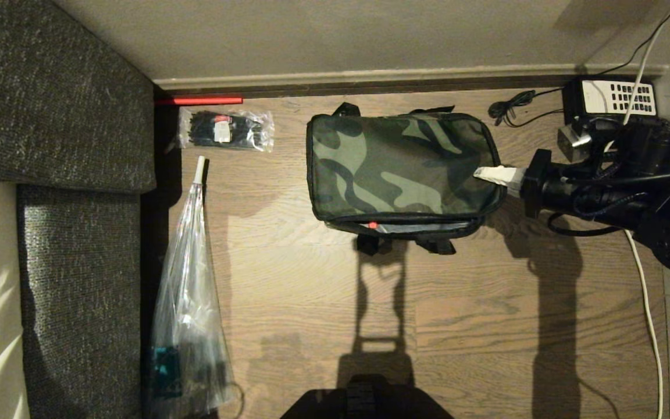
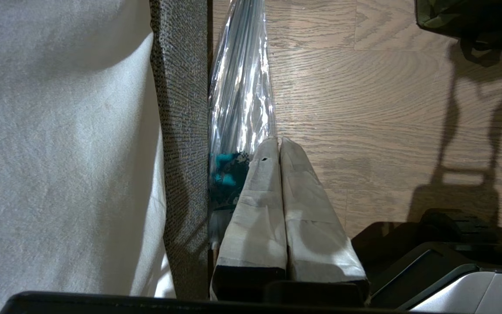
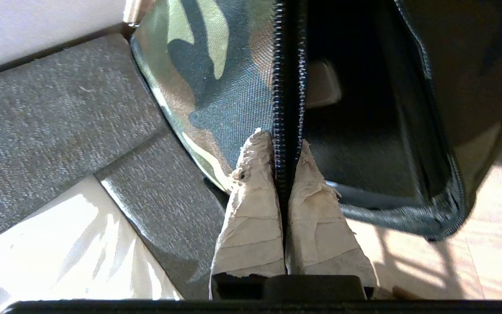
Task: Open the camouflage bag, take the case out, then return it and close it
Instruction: Open the top of the storage box
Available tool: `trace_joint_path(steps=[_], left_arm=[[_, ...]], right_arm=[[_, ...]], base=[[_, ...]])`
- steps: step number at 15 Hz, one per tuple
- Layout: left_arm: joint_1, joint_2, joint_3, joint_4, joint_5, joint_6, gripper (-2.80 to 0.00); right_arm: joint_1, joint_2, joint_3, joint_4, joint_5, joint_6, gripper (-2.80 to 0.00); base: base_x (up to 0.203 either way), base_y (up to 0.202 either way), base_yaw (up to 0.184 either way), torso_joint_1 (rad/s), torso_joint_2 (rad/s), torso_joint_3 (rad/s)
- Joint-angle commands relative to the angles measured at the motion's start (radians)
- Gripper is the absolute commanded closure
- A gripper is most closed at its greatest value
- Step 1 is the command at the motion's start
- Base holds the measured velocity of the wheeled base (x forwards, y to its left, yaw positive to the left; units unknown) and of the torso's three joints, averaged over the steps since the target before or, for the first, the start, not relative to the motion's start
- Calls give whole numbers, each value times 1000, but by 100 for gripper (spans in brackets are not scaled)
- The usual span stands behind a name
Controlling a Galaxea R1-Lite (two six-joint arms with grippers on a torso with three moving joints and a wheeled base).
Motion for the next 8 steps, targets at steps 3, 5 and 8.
trace_joint_path(steps=[3, 5, 8], left_arm=[[0, 0, 0, 0, 1, 0, 0], [0, 0, 0, 0, 1, 0, 0], [1, 0, 0, 0, 1, 0, 0]], right_arm=[[2, -14, -27, -6, 3, 26, 0], [2, -26, -53, -15, 4, 113, 0], [2, -34, -59, -44, 3, 146, 0]], base=[[0, 0, 0, 0, 0, 0], [0, 0, 0, 0, 0, 0], [0, 0, 0, 0, 0, 0]])
